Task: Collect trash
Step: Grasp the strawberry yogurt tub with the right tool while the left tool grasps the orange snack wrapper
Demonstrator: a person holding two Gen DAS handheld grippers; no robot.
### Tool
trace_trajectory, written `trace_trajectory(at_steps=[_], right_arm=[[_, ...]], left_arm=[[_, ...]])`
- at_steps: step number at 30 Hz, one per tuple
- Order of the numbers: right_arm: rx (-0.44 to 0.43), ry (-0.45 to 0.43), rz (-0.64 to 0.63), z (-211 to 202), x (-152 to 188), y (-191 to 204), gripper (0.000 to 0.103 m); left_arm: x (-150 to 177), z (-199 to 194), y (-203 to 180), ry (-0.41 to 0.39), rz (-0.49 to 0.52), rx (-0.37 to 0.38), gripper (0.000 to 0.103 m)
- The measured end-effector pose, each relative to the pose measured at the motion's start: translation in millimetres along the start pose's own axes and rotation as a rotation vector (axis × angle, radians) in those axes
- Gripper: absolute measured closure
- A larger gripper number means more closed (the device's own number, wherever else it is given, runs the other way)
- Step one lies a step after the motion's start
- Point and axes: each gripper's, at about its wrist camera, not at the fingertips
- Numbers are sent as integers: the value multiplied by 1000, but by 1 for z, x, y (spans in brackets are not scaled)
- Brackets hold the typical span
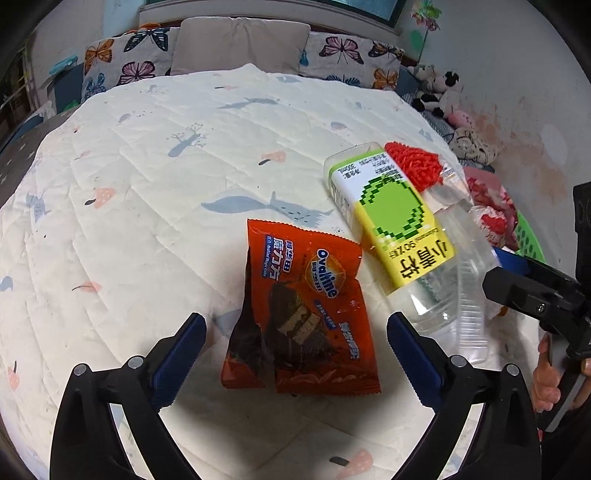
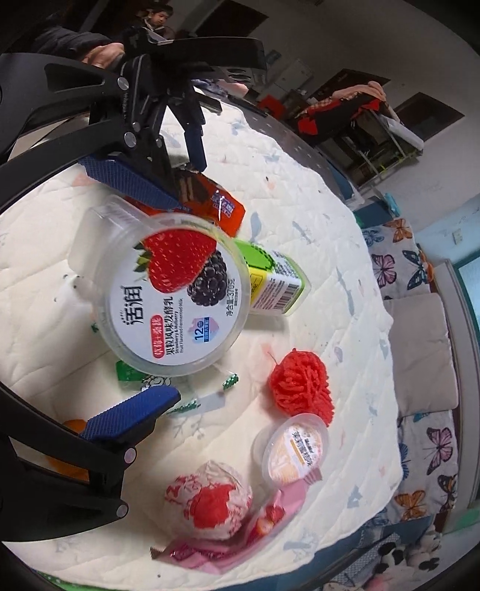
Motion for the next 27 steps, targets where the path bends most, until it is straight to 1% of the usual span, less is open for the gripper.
trace_trajectory(at_steps=[4,7,14,19,21,23,26,27], right_arm=[[-21,23,12,7,-1,-6,8],[-24,38,13,10,0,-7,9],[-20,26,9,6,2,-9,10],[-5,4,10,-1,4,-8,10],[6,-10,9,-7,6,-9,10],[13,-21,9,-12,8,-10,10],[24,-36,8,-20,12,-12,10],[31,-42,7,-23,14,-13,10]], left_arm=[[-1,11,5,28,-10,-5,8],[0,17,3,37,10,-22,8],[-3,22,-2,35,32,-43,8],[-5,27,-6,29,64,-82,8],[-4,28,-7,23,75,-91,10],[-4,27,-7,15,76,-103,15],[-5,24,-5,6,67,-97,27],[-5,23,-4,4,61,-94,29]])
Point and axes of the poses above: each gripper's, at about its wrist camera, not at the fingertips, and z roughly the way its jaws point, y to its left, x to its underside, and after that the axes turned 10 degrees about x, right-handed
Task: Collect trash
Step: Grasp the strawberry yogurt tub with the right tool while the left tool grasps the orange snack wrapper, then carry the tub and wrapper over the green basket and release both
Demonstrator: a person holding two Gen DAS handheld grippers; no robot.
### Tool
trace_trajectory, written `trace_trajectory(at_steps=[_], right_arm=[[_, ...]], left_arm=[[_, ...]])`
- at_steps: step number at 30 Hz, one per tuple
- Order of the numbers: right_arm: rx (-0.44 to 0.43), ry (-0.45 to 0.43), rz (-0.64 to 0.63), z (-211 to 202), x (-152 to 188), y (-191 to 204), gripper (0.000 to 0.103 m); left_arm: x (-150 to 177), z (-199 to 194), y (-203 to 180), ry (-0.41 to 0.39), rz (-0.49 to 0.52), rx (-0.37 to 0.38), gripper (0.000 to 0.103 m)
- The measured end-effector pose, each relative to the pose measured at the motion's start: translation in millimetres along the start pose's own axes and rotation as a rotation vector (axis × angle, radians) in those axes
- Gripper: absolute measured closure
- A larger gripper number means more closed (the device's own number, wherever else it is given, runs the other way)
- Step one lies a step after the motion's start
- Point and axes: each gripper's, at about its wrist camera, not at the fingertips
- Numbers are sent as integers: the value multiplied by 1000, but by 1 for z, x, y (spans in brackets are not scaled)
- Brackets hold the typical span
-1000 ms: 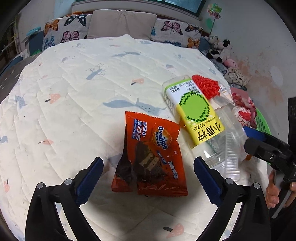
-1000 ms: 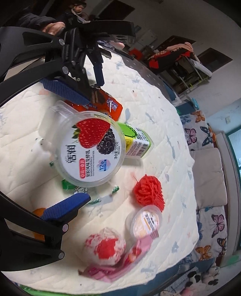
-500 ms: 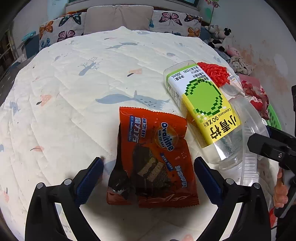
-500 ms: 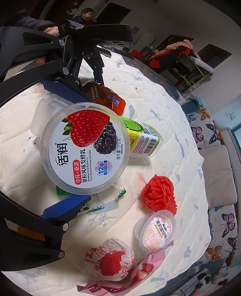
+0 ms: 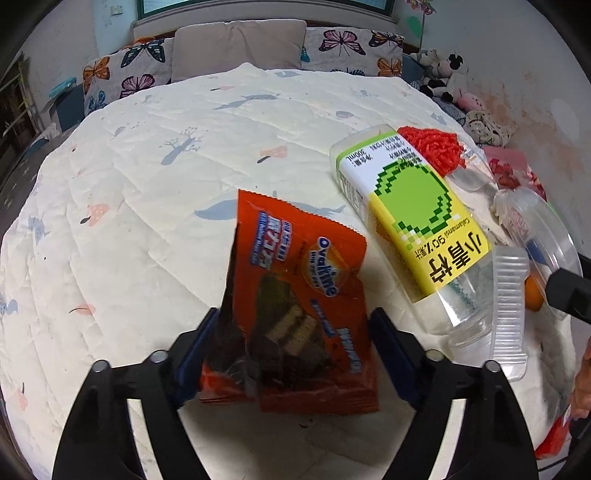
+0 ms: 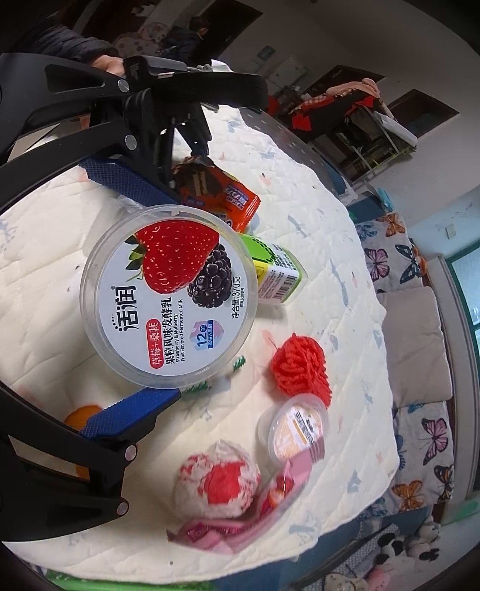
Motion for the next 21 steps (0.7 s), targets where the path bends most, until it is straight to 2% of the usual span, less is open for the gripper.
trace_trajectory(at_steps=[5,14,21], right_arm=[[11,-17,11,-8,5,-4,10],[52,-33,6,-19,10,-10,10],[76,-51,-5,-29,15,-13,10]], left_arm=[[1,-4,6,-9,-24,3,40],[6,-18,17,-37,-86,53,62],[6,-34,18,-68,-112,86,73]])
Point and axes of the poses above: each gripper's, at about its wrist camera, not at the fingertips, and z roughly the way its jaws point, y to its left, x to its underside, and after that the axes turned 10 degrees about x, right-handed
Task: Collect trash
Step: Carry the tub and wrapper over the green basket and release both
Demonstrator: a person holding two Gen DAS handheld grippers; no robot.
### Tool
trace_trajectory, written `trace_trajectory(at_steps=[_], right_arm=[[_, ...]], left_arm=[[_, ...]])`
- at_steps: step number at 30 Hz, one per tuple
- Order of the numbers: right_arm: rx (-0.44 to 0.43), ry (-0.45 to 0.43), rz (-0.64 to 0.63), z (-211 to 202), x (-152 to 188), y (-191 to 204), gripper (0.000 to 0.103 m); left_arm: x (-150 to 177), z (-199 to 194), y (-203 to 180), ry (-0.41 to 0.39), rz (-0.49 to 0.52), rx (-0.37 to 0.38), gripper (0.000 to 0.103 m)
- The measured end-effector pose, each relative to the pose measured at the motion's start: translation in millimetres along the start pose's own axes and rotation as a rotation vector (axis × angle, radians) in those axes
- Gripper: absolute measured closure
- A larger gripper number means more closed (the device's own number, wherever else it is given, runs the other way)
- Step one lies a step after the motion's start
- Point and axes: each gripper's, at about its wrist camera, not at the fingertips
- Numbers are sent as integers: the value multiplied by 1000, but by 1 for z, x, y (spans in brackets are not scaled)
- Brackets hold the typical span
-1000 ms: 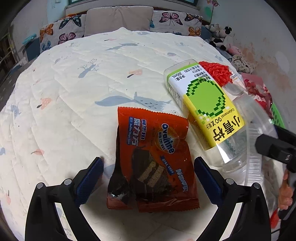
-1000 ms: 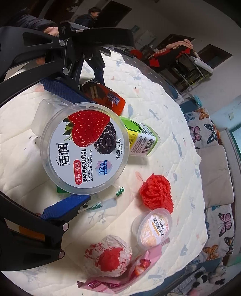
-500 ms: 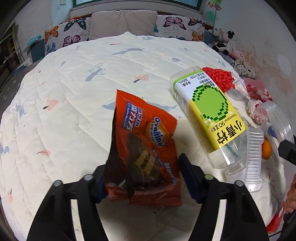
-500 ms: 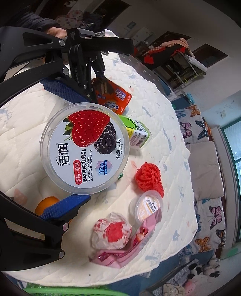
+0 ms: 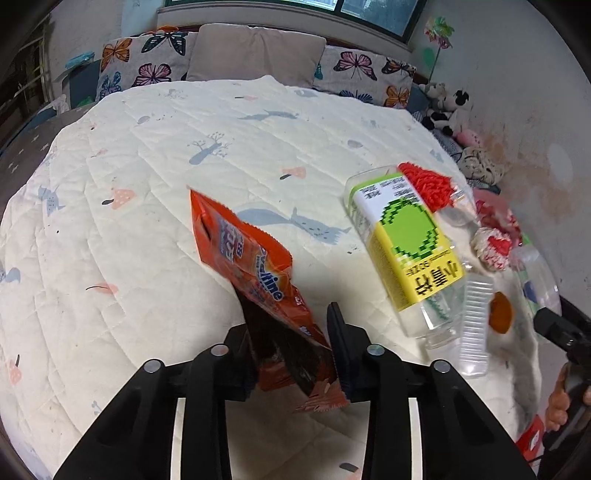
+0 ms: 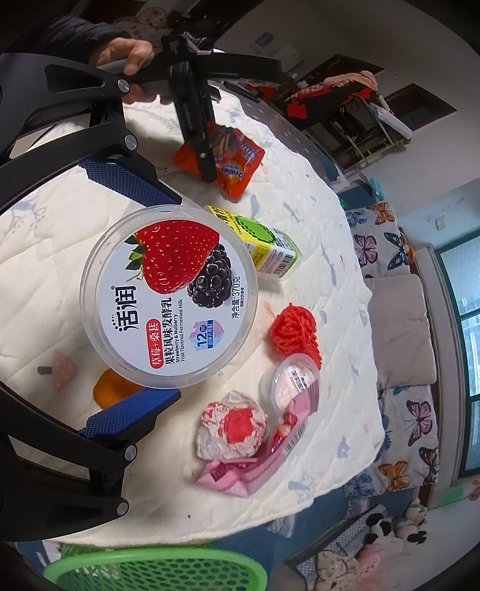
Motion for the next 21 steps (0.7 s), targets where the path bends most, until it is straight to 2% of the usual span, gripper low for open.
trace_trajectory(at_steps=[10,21], right_arm=[[21,-30,37,-19,5,-17,10],[99,-68,103,-47,13,-52,10]], left_arm=[[-2,-31,-10,-60,-1,35,82],[-15,-64,-46,-126,45,129,82]])
Point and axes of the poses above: each gripper's, at about its wrist camera, not at the fingertips, and z roughly the way its jaws point, y to its left, x to its underside, and after that the axes turned 10 degrees about x, right-handed
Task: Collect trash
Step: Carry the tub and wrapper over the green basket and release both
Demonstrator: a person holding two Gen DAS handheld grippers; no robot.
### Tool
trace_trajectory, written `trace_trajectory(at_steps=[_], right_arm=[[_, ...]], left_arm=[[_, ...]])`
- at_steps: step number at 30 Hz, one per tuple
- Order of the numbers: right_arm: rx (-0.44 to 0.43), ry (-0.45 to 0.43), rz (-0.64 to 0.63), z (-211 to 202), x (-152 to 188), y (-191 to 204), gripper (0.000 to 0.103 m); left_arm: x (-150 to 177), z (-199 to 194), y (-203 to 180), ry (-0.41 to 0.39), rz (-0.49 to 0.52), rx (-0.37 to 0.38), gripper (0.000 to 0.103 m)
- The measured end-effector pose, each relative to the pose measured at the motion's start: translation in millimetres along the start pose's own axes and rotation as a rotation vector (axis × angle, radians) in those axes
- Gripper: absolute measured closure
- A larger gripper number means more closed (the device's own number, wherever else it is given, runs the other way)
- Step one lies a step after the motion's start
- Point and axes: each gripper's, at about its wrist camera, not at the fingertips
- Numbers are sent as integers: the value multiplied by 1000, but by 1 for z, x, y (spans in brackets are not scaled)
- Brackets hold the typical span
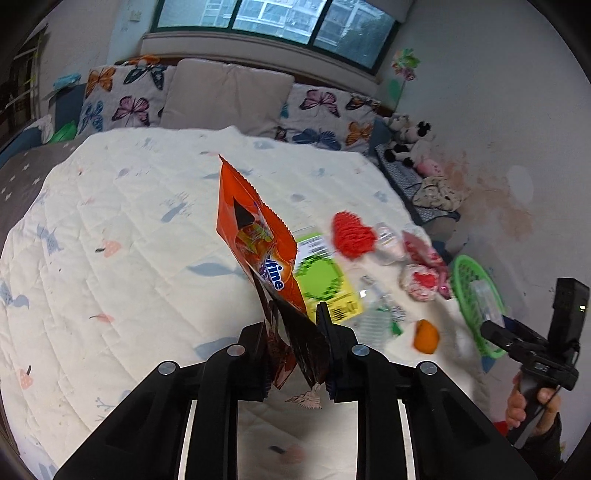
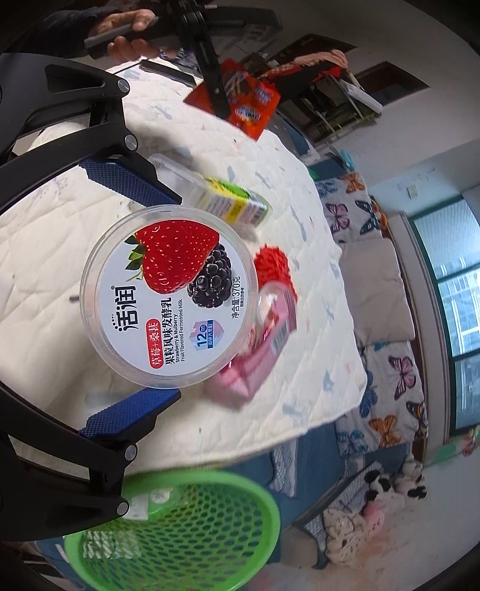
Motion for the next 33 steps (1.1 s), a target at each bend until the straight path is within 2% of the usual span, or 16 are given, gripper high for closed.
trace_trajectory(at_steps=[10,16,20,25,33], right_arm=[[96,-8,68,-15,11,-43,10],[158,-22,117,-23,18,-74,10],[235,-40,129,-29,22,-97,10],[289,-73,185,-35,29,-133,10],[361,-80,232,-32,46,-179,10]], left_arm=[[-12,18,-50,39,82,87,82],[-16,47,-80,91,126,155,82],[-19,71,-112,134,175,205,82],[-24,106,-155,193,223,280,82],[-33,147,-215,246,281,326,82]])
Point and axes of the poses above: each gripper's, at about its wrist camera, not at the fingertips, and z roughly the way its jaws point, y to its left, x to its underside, and after that the axes turned 10 degrees about x, right-handed
